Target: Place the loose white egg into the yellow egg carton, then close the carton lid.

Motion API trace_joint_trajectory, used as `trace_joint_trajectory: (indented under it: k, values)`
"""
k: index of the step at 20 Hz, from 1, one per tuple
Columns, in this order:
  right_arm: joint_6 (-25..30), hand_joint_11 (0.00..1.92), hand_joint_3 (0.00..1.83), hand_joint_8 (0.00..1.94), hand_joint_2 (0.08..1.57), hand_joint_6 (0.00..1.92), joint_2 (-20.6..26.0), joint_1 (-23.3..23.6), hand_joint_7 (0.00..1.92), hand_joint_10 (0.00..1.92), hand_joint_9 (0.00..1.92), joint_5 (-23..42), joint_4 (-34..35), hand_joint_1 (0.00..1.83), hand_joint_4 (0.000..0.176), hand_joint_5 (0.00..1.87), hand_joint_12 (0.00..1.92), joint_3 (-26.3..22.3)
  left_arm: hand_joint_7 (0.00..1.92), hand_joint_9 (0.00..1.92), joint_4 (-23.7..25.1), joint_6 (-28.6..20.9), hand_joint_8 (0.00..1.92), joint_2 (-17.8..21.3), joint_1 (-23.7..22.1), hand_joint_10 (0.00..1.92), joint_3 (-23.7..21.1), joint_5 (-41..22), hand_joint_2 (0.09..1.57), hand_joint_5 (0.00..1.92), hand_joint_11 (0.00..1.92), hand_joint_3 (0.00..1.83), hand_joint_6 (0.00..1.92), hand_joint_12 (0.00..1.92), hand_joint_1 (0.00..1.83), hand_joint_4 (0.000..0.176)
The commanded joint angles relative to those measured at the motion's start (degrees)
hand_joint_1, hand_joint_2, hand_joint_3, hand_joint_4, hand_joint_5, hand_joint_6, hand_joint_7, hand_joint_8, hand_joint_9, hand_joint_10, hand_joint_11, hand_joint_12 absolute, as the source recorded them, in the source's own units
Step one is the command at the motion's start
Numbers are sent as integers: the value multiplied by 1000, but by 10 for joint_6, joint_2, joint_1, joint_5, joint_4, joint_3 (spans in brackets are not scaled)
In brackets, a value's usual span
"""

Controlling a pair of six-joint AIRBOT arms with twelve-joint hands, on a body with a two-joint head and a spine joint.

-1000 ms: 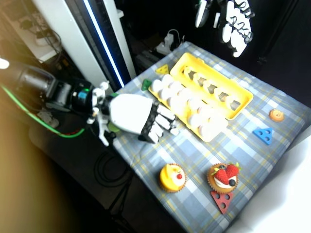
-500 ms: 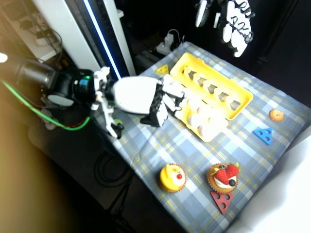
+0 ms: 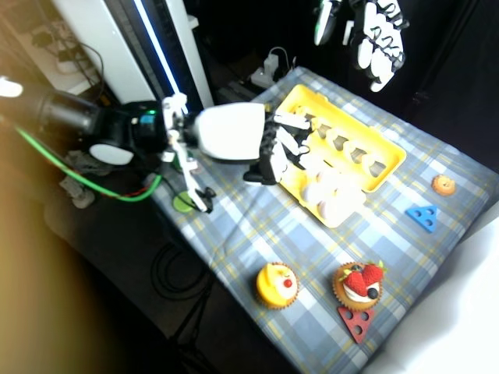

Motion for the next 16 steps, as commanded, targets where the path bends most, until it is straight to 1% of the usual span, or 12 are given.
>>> trace_joint_trajectory:
  k: [1, 2, 3, 4, 5, 6, 7, 8, 11, 12, 13, 16]
  values:
    - [0, 776, 0, 1767, 1407, 1663, -3, 15, 658, 1779, 748, 61, -8, 1107, 0, 351, 1921, 2, 78, 63, -18, -2, 0, -3, -6, 1, 2, -62, 1371, 118, 0, 0, 0, 623, 478, 0]
    - [0, 113, 0, 1007, 1210, 875, -8, 16, 338, 1302, 251, 56, -10, 1249, 0, 305, 1920, 5, 32, 4, -18, -2, 1, -4, -6, 0, 3, -62, 1359, 103, 0, 0, 1, 403, 535, 0]
    - [0, 113, 0, 1007, 1210, 875, -10, 17, 338, 1302, 251, 53, -10, 1249, 0, 305, 1920, 7, 32, 4, -18, -2, 1, -4, -7, 0, 3, -62, 1359, 103, 0, 0, 1, 403, 535, 0]
    - [0, 22, 0, 428, 1218, 469, -13, 18, 217, 760, 101, 48, -10, 1082, 0, 246, 1529, 9, 34, 0, -18, -2, 1, -4, -7, 0, 3, -61, 1364, 99, 0, 1, 1, 358, 525, 0]
    - [0, 4, 1, 146, 1248, 225, -15, 18, 181, 379, 102, 44, -10, 975, 0, 206, 1119, 10, 23, 0, -18, -2, 0, -5, -7, 0, 4, -61, 1373, 79, 0, 1, 0, 285, 503, 0]
    - [1, 0, 5, 28, 1271, 80, -16, 18, 35, 76, 20, 41, -10, 774, 0, 63, 596, 12, 26, 0, -18, -2, 3, -5, -7, 0, 4, -61, 1373, 71, 0, 1, 0, 271, 497, 0]
    - [5, 0, 3, 0, 1298, 3, -16, 18, 0, 2, 0, 40, -10, 606, 0, 3, 292, 13, 10, 0, -19, -2, 1, -6, -7, 0, 4, -61, 1382, 61, 0, 1, 0, 222, 454, 0]
    - [11, 0, 3, 0, 1298, 3, -16, 18, 0, 2, 0, 39, -10, 606, 0, 3, 292, 14, 10, 0, -19, -2, 1, -6, -7, 0, 4, -61, 1382, 61, 0, 1, 0, 222, 454, 0]
    - [32, 0, 0, 0, 1341, 0, -15, 18, 0, 9, 17, 43, -9, 354, 0, 0, 836, 15, 5, 0, -20, -2, 1, -6, -7, 0, 4, -62, 1375, 74, 0, 0, 4, 203, 482, 0]
    - [36, 0, 3, 0, 1332, 0, -14, 18, 0, 1, 3, 47, -9, 368, 0, 0, 579, 14, 6, 0, -20, -2, 2, -5, -6, 0, 4, -63, 1375, 71, 0, 0, 2, 203, 465, 0]
    - [39, 0, 0, 0, 1311, 0, -6, 18, 0, 0, 0, 54, -9, 393, 0, 0, 706, 10, 25, 0, -23, -2, 3, -5, -5, 0, 3, -64, 1364, 91, 0, 0, 4, 286, 505, 0]
    - [39, 0, 0, 0, 1226, 0, 34, 17, 0, 158, 8, 79, -9, 181, 2, 0, 1572, -15, 29, 9, -35, -2, 2, -2, 1, 3, 2, -75, 1368, 92, 0, 2, 1, 307, 502, 0]
